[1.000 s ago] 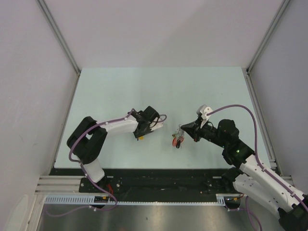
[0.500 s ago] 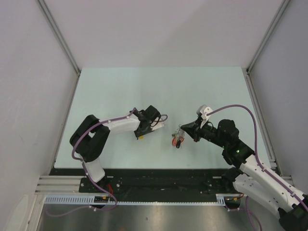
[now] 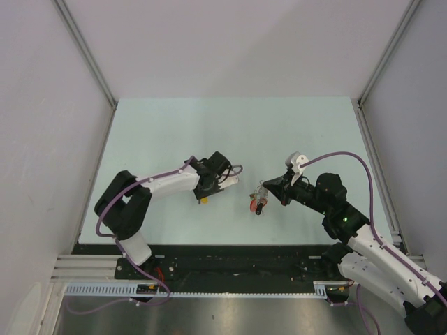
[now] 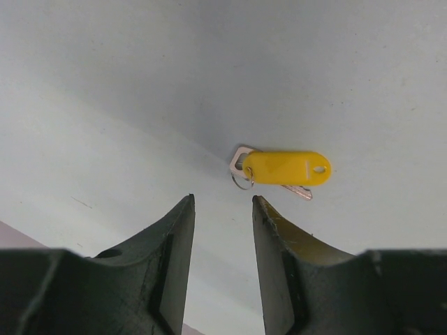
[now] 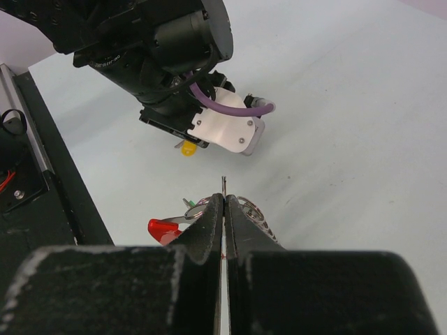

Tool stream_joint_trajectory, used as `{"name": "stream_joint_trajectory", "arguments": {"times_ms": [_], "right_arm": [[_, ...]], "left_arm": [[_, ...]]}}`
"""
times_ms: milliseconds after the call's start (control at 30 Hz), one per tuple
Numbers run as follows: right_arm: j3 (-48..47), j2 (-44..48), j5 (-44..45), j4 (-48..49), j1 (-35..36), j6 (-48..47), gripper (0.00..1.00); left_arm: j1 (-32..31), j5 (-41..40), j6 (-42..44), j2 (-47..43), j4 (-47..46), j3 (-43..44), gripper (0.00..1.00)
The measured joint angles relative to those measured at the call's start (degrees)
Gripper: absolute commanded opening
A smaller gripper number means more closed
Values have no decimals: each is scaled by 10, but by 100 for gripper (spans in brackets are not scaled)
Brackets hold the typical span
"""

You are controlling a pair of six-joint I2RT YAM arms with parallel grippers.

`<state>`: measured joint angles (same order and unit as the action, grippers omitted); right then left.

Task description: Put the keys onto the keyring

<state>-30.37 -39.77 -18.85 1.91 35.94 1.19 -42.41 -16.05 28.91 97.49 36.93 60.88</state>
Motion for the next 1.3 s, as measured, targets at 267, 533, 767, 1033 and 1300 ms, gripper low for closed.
{"name": "stream_joint_trajectory", "arguments": {"times_ms": [267,533,767,1033,1300], "right_arm": [[0,0,0,0,0,0,0],[0,0,0,0,0,0,0],[0,0,0,0,0,0,0],[0,0,0,0,2,0,0],[0,0,0,0,5,0,0]], "left_arm": [[-2,4,0,24,1,0,39],[-3,3,1,43,3,7,30],[-4,2,1,50,5,12,22],[-4,3,0,54,5,15,0],[7,37,-31,55,2,28,0]]}}
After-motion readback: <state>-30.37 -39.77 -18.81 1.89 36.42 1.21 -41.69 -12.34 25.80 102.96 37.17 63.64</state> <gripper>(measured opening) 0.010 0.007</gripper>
